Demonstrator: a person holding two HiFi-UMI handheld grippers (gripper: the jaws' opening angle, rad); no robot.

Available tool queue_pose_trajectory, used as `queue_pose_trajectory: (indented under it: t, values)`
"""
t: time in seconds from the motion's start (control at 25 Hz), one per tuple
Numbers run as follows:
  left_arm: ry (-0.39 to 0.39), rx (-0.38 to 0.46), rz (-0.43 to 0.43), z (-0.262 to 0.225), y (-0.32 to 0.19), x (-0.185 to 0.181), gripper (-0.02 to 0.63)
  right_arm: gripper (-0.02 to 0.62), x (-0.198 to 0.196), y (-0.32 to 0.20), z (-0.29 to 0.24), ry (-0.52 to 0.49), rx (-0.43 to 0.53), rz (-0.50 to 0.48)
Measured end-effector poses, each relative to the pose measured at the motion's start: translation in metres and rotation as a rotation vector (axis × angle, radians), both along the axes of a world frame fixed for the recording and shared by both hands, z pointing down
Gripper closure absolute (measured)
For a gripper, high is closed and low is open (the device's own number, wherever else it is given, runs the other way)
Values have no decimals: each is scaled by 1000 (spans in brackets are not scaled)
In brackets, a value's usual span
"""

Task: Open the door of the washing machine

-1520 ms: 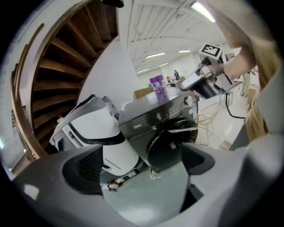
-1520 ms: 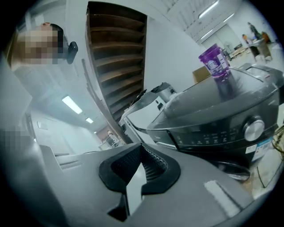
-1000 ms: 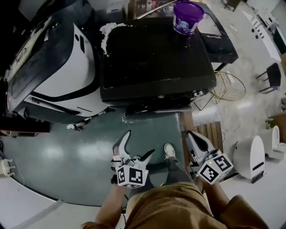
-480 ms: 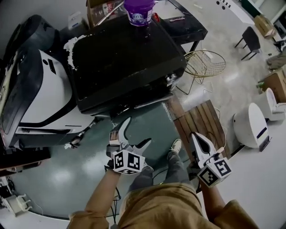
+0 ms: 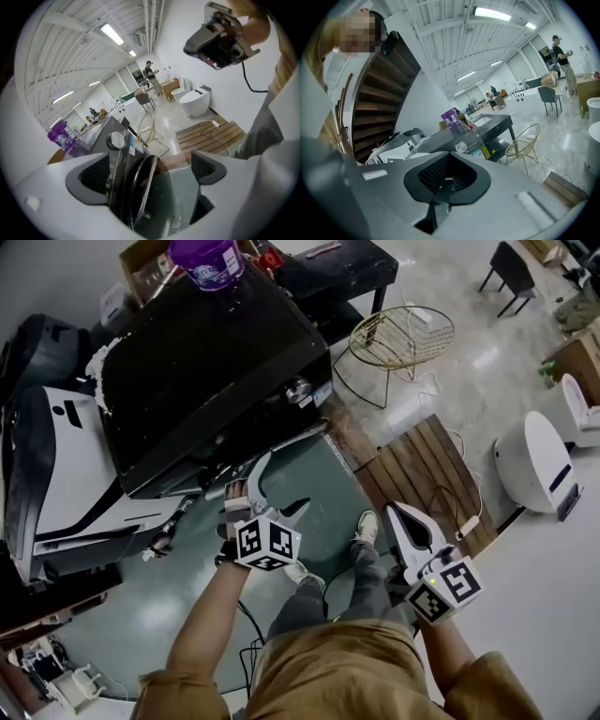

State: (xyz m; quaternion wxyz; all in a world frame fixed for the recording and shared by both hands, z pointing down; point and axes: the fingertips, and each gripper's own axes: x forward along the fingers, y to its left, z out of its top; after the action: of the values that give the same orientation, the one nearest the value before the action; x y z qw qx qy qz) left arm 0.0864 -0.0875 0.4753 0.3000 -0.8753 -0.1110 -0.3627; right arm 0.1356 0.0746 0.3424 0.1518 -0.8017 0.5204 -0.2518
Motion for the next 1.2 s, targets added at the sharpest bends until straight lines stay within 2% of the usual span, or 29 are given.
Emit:
queue_pose_trajectory:
  t: [0.28, 0.56, 0.72, 0.84, 0.96, 1.2]
  values:
    - [-94, 68, 80, 51, 23, 64, 31, 591, 29, 48, 13, -17, -38, 62]
    - [-224, 161, 158, 115, 27, 109, 32, 591, 42, 74, 39, -47, -80, 53]
    - [-272, 157, 127, 140, 16, 126, 32, 591, 50, 66, 49, -83, -34, 55]
    - [-297, 154, 102, 154, 14, 135, 32, 591, 55, 75, 64, -86, -72, 53]
    - [-321, 158, 74, 168, 11, 141, 33, 591, 64, 82, 71, -95, -58, 71]
    - [-378, 174, 23, 195, 2, 148, 39, 591, 74, 100, 92, -107, -96, 74]
